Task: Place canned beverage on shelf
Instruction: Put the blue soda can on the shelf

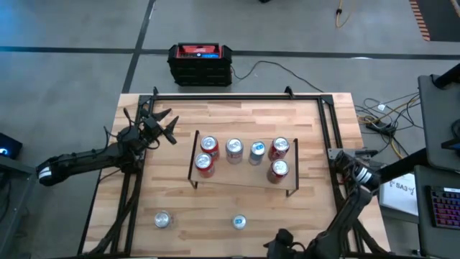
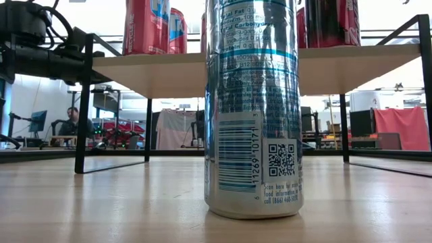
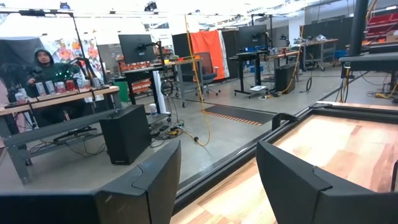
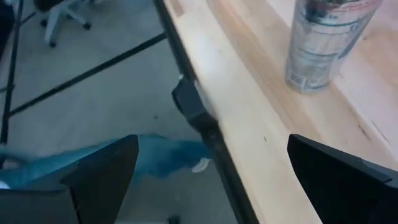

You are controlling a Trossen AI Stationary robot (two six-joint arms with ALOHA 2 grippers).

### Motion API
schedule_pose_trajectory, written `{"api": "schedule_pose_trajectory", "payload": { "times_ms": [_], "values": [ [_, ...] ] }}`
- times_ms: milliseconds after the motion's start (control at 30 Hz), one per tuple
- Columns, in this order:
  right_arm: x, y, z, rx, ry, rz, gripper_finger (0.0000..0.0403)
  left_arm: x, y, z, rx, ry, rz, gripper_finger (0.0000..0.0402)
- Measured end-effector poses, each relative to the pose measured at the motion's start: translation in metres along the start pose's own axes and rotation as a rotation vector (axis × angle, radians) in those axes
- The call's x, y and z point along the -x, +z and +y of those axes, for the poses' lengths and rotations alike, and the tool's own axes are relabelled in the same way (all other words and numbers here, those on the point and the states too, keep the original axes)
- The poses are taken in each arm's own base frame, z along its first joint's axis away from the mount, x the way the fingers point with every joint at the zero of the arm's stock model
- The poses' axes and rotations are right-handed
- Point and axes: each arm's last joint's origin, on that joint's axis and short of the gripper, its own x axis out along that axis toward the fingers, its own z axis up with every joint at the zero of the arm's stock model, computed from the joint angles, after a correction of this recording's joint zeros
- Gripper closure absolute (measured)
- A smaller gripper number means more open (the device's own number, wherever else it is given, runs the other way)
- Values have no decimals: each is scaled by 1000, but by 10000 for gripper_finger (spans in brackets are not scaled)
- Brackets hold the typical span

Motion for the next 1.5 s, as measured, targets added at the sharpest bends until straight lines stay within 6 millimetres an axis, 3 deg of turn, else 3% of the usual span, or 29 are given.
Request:
{"api": "schedule_pose_trajectory", "payload": {
  "times_ms": [367,533,1500],
  "values": [
    [-28,-15,-3,-90,-103,-168,3,0,0,0,0,0,0,207],
    [-37,-20,-6,-45,-146,-238,3,0,0,0,0,0,0,207],
    [-42,-16,-8,33,-168,-254,3,0,0,0,0,0,0,207]
  ]
}}
